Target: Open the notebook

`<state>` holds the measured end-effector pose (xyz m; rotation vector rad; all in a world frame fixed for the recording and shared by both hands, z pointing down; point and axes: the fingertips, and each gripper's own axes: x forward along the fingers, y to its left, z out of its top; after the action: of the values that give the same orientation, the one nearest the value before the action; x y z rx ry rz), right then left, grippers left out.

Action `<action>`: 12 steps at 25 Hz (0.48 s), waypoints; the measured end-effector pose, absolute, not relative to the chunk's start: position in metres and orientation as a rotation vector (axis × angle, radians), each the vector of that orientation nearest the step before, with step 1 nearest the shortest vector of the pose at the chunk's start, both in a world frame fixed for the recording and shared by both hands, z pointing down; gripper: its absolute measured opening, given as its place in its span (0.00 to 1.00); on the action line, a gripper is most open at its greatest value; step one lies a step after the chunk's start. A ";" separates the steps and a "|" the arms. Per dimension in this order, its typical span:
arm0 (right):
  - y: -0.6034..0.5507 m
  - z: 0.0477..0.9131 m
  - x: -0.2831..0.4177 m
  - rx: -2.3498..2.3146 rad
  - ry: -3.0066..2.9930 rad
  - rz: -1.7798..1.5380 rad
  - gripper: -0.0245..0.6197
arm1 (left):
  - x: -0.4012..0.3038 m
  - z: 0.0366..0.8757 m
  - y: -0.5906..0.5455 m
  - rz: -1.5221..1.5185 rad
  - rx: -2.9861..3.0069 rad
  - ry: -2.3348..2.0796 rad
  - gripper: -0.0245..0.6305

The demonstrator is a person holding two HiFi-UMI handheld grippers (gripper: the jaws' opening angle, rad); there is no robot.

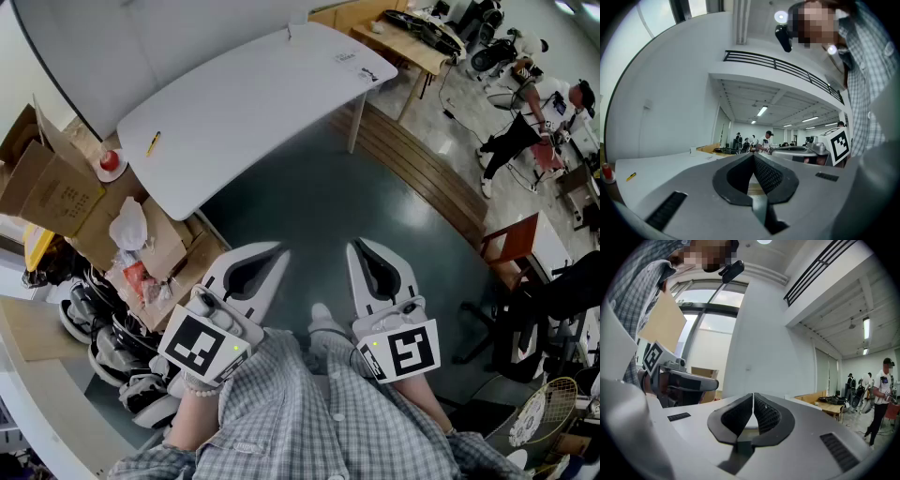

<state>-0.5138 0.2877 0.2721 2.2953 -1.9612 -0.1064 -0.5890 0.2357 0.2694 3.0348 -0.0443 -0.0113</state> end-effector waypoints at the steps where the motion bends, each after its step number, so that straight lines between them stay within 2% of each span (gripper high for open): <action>1: 0.287 0.272 -0.514 2.295 -1.962 -0.109 0.08 | -0.590 0.269 0.235 -0.017 3.036 -0.046 0.05; 12: 0.288 0.268 -0.515 2.361 -1.981 -0.085 0.08 | -0.598 0.266 0.232 -0.036 3.035 -0.068 0.05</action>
<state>-0.5148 0.2877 0.2679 2.3612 -1.9812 -0.0853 -0.5983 0.2315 0.2663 3.0352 -0.0675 -0.0356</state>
